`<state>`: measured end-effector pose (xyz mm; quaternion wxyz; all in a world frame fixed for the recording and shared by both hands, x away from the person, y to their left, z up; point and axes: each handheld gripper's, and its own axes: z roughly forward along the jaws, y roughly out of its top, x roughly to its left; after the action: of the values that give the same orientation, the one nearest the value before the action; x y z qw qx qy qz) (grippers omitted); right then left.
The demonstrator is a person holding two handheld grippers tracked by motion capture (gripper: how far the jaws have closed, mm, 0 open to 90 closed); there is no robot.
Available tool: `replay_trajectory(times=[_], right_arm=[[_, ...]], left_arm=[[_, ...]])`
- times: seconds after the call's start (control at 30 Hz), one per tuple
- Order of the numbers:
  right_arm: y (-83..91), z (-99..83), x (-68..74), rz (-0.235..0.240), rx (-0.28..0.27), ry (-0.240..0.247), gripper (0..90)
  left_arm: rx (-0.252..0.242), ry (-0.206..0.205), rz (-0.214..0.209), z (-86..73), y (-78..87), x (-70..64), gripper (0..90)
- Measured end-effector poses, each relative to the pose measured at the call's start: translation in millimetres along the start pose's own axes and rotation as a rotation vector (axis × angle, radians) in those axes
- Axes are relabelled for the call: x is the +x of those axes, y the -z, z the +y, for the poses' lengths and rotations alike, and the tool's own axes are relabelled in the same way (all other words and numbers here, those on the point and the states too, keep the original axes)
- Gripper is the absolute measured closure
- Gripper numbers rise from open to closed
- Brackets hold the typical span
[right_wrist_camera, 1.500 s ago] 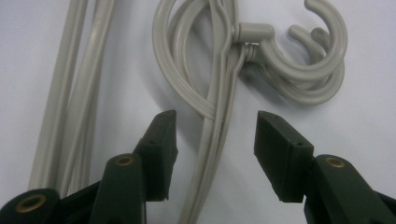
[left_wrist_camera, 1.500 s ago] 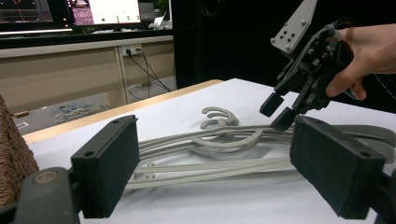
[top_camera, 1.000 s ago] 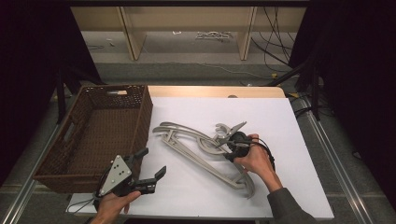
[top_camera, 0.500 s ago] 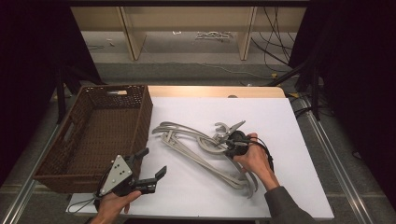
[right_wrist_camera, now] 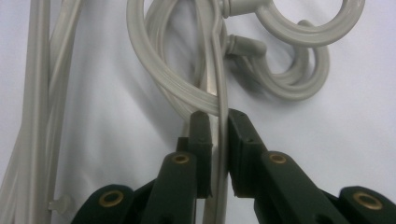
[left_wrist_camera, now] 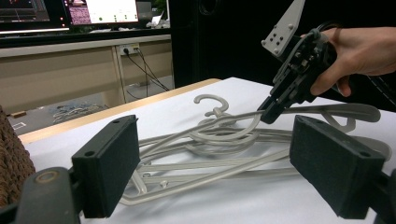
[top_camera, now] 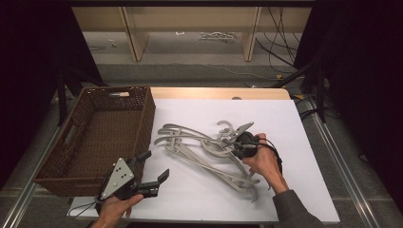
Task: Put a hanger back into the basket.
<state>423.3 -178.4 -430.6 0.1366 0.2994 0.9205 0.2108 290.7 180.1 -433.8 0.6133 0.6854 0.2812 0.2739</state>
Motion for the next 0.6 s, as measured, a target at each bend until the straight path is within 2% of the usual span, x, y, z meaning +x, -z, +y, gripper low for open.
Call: replay_trajectory(times=[0.13,0.17,0.23,0.3,0.43,0.53,0.57,0.6], right_arm=[[5.7,-2.6,-2.9,-0.025,-0.048,0.034,81.8],[9.1,-3.7,-3.7,-0.027,-0.058,0.046,81.8],[12.8,-4.6,-4.6,-0.023,-0.058,0.062,81.9],[15.4,-5.6,-3.6,-0.034,-0.064,0.05,81.9],[25.6,-8.3,-4.0,-0.026,-0.104,0.08,81.9],[31.0,-8.7,-2.1,-0.032,-0.115,0.092,81.9],[35.4,-9.1,-0.4,-0.038,-0.127,0.105,81.9],[35.4,-9.1,-0.4,-0.038,-0.127,0.105,81.9]], left_arm=[[0.0,-0.003,0.0,0.3,0.0,0.5,16.0],[-0.002,0.009,0.0,0.2,-0.1,0.4,16.0],[-0.003,0.01,0.001,0.3,-0.1,0.5,16.0],[-0.001,0.003,0.001,0.7,-0.3,0.9,16.0],[0.0,0.026,0.012,2.4,-0.3,-0.1,16.2],[0.018,0.018,0.016,3.3,-1.8,-1.8,16.1],[0.026,0.041,0.005,4.0,-4.7,-7.2,16.0],[0.026,0.041,0.005,4.0,-4.7,-7.2,16.0]])
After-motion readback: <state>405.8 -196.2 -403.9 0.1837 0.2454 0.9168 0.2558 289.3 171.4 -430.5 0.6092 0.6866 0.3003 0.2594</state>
